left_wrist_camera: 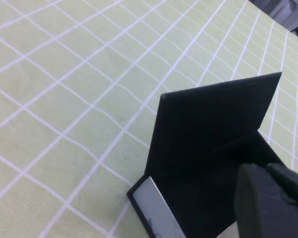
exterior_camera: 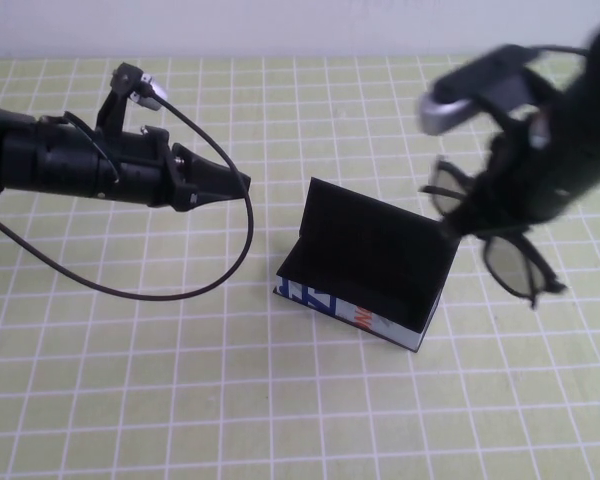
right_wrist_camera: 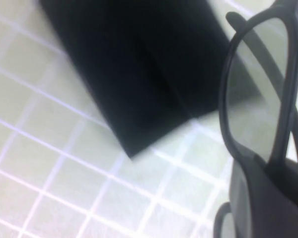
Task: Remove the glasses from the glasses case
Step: Pick up the glasses from the glasses case, then place the glasses on the table
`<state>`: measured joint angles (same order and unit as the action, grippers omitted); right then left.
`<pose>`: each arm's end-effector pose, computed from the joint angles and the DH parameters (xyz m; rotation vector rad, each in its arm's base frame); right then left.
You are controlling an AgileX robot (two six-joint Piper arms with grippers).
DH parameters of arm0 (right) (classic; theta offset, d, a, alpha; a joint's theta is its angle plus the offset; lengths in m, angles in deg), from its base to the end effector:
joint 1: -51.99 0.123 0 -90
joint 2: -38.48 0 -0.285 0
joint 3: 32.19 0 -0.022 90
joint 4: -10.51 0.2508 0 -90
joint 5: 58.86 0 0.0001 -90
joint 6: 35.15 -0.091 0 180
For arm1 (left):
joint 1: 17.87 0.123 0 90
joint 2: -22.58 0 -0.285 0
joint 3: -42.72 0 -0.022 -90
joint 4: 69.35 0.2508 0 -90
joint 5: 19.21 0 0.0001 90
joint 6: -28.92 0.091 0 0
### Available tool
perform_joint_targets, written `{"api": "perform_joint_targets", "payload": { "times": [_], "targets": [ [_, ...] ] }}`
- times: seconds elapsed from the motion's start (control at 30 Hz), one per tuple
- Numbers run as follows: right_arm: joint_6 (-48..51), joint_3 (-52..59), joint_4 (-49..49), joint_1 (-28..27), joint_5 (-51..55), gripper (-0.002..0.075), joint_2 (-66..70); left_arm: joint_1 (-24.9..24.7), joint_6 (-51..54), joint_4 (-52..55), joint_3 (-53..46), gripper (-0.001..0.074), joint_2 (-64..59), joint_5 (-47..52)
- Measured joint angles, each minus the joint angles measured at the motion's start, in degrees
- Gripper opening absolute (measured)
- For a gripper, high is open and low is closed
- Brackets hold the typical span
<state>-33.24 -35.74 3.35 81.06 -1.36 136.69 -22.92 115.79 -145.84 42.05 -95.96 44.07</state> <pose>0.2974 0.1544 0.3267 -0.7577 2.5309 -0.0032 0.3837 -0.1133 0.2337 0.9415 1.9589 -1.1018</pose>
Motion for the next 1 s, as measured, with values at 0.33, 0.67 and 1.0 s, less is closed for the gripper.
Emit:
{"api": "perform_joint_targets", "payload": {
  "times": [0.33, 0.67, 1.0],
  "targets": [
    [-9.05, 27.04, 12.23, -6.77, -14.71, 0.0016, -10.57, 0.00, -2.18, 0.62, 0.00, -0.0004, 0.78, 0.00],
    [-9.04, 32.68, 18.32, -6.82, -23.96, 0.0016, -3.12, 0.00, -4.25, 1.12, 0.00, -0.0004, 0.78, 1.12],
    [-8.92, 32.68, 18.43, -6.91, -25.04, 0.0237, 0.75, 0.00, -5.10, 1.73, 0.00, -0.0004, 0.78, 1.59]
  ]
}}
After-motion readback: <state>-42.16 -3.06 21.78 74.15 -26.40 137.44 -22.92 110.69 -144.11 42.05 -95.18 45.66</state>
